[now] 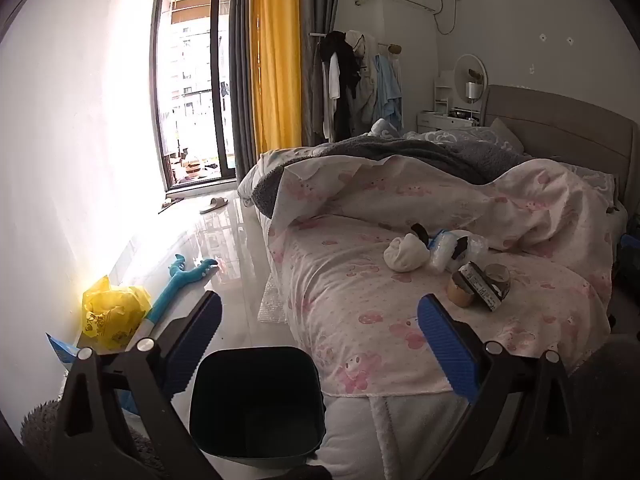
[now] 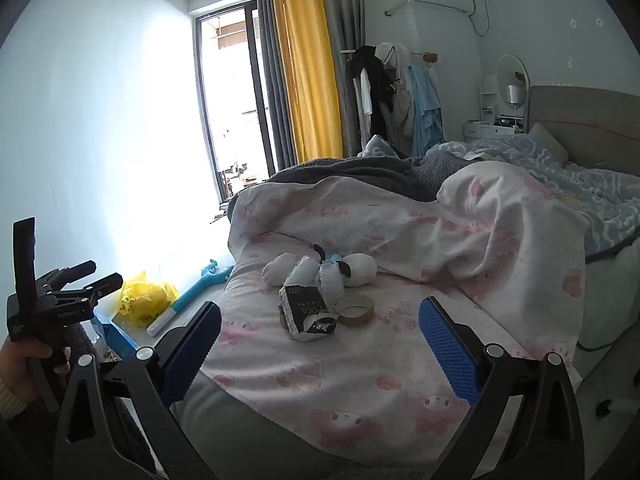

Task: Collect trash

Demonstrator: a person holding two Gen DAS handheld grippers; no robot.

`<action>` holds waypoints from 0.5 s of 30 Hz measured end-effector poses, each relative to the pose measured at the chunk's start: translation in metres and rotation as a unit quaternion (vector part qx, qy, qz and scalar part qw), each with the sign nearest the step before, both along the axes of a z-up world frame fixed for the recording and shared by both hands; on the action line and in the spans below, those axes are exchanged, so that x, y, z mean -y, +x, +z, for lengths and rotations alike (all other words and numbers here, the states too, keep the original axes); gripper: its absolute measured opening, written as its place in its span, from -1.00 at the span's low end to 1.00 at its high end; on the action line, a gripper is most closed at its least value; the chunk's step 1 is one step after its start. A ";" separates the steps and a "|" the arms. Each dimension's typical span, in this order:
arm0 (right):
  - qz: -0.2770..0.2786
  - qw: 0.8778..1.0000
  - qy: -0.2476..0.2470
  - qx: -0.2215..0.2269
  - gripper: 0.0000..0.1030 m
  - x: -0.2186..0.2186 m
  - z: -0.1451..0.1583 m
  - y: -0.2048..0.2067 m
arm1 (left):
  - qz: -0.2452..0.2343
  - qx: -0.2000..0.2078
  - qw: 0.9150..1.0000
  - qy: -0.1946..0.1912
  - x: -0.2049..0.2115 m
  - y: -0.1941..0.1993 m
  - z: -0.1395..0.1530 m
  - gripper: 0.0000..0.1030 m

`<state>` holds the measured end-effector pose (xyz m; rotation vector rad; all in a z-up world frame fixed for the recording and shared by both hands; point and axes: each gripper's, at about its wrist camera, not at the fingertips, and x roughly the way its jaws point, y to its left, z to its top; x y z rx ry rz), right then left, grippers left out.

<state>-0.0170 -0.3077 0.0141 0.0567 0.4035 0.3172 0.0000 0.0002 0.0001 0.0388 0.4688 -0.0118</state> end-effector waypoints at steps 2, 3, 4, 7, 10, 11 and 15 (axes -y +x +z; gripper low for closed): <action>0.000 1.000 -0.001 -0.009 0.94 0.000 0.000 0.000 | 0.000 -0.001 1.000 0.001 0.000 0.000 0.000 0.94; 0.000 1.000 -0.002 -0.008 0.94 0.000 0.000 0.000 | 0.000 0.002 1.000 0.000 0.000 0.000 0.000 0.94; 0.000 1.000 -0.002 -0.009 0.94 0.000 0.000 0.000 | 0.000 0.001 1.000 -0.001 0.000 0.000 0.000 0.94; 0.001 1.000 -0.004 -0.009 0.94 0.000 0.000 0.001 | 0.000 0.003 1.000 0.001 0.000 0.000 0.000 0.94; 0.001 1.000 -0.002 -0.010 0.94 -0.001 0.000 0.002 | 0.000 0.002 1.000 0.002 0.000 0.000 0.000 0.94; 0.001 1.000 -0.002 -0.010 0.94 -0.001 0.000 0.003 | -0.001 0.002 1.000 0.001 0.000 0.000 0.000 0.94; 0.000 1.000 -0.002 -0.007 0.94 -0.001 0.000 0.000 | 0.000 0.002 1.000 0.001 0.000 0.000 0.000 0.94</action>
